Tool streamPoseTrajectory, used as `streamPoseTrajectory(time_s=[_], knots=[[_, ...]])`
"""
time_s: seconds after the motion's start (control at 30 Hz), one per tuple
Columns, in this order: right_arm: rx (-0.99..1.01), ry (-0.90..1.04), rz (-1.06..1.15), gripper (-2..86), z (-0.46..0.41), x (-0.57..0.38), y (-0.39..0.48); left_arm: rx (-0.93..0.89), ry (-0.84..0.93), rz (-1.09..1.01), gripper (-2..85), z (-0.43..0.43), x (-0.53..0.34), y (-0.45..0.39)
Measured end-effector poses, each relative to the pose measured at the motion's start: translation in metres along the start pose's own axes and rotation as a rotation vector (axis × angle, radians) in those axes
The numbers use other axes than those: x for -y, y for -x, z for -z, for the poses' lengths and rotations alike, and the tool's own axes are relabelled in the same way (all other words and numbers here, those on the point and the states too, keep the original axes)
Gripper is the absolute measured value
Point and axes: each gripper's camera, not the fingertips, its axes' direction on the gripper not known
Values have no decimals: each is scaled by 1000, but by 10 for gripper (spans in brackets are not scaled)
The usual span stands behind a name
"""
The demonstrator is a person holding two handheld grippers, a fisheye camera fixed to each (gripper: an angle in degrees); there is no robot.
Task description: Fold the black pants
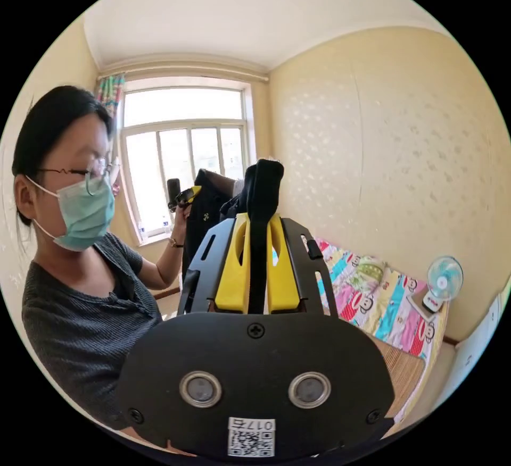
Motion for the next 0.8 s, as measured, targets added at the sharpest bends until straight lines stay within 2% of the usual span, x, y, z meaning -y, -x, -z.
streamPoseTrajectory(time_s=[0.03, 0.1, 0.13, 0.23, 0.3, 0.37, 0.43, 0.47, 0.53, 0.63, 0.7, 0.77, 0.8], knots=[[-52, 54, -60, 15, -25, -7, -23, 5, 19, 42, 51, -10, -8, 19], [-143, 135, -148, 17, -68, -16, -67, 29, 77, 256, 49, -53, -45, 106], [-190, 179, -202, 20, -99, -17, -103, 38, 87, 293, 49, -65, -54, 129], [-246, 257, -321, 32, -190, 8, -218, 98, 172, 471, 49, -135, -74, 267], [-265, 287, -350, 46, -251, 33, -291, 229, 222, 686, 54, -188, -74, 402], [-341, 293, -456, 56, -311, 44, -373, 337, 259, 748, 71, -217, -72, 488], [-411, 311, -606, 54, -334, 30, -413, 463, 365, 764, 76, -230, -80, 554], [-403, 299, -661, 53, -344, 12, -427, 547, 423, 836, 76, -228, -98, 586], [-351, 337, -676, 52, -363, -28, -437, 568, 460, 893, 75, -217, -136, 613], [-257, 571, -698, 54, -398, -139, -436, 515, 569, 953, 68, -196, -239, 617], [-213, 759, -753, 58, -414, -219, -428, 484, 791, 1061, 67, -182, -344, 599], [-154, 955, -880, 68, -416, -317, -411, 474, 937, 1168, 67, -165, -416, 574], [-141, 988, -913, 71, -413, -337, -406, 462, 991, 1237, 68, -152, -453, 556]])
